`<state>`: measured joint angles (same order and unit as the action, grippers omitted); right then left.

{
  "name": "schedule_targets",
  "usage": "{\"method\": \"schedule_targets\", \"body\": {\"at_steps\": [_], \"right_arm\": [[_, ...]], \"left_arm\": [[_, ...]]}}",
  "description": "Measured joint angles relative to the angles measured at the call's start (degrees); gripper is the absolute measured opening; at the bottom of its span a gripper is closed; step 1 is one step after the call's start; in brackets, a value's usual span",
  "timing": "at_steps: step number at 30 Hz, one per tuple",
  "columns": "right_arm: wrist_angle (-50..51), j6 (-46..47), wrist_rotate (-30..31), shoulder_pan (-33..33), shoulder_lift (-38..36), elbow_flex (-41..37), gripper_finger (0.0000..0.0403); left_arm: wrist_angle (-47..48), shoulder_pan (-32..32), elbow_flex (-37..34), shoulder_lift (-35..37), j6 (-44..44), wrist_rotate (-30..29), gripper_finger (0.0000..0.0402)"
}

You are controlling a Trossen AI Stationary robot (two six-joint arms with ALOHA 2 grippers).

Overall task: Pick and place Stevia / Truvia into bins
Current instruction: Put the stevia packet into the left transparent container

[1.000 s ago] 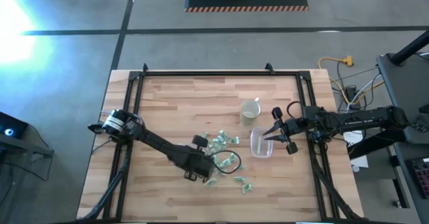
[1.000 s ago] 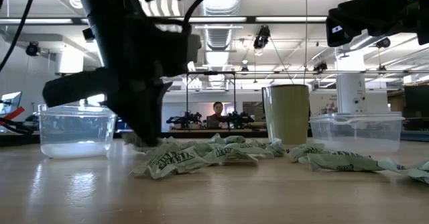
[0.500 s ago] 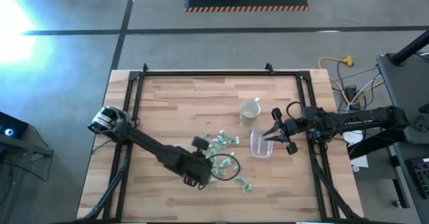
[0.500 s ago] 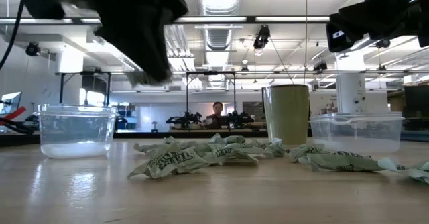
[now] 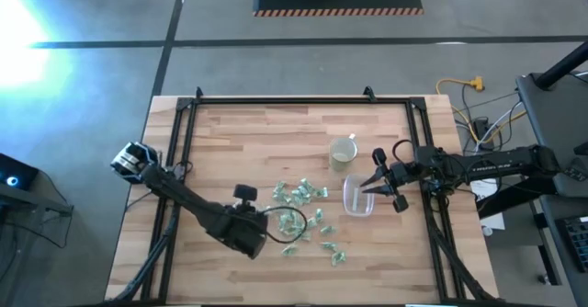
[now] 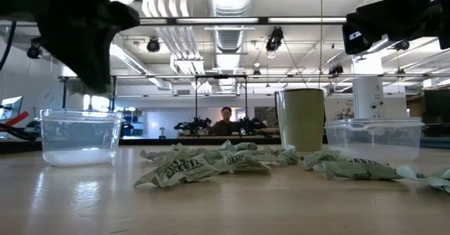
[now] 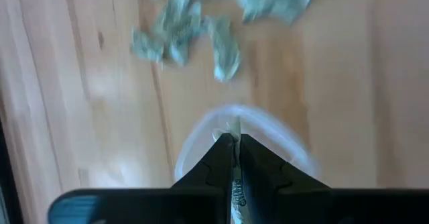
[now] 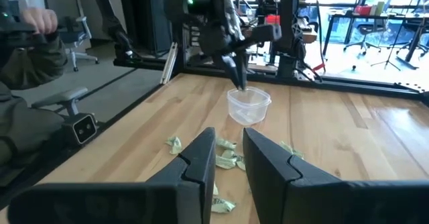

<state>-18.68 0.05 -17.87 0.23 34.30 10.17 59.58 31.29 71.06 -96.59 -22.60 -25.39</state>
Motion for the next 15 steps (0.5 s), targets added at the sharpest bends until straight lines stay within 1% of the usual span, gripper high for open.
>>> {"method": "schedule_targets", "body": {"at_steps": [5,11,15], "right_arm": [[-0.1,0.0,0.0,0.0,0.0,0.0,0.0068],[-0.3,0.2,0.0,0.0,0.0,0.0,0.0068],[-0.3,0.2,0.0,0.0,0.0,0.0,0.0068]], "left_arm": [[-0.2,0.0,-2.9,0.8,-1.2,0.9,0.0008],[-0.3,0.0,-3.6,1.1,-1.2,1.0,0.0009],[-0.4,-0.1,-3.8,1.1,-1.1,1.0,0.0032]]}}
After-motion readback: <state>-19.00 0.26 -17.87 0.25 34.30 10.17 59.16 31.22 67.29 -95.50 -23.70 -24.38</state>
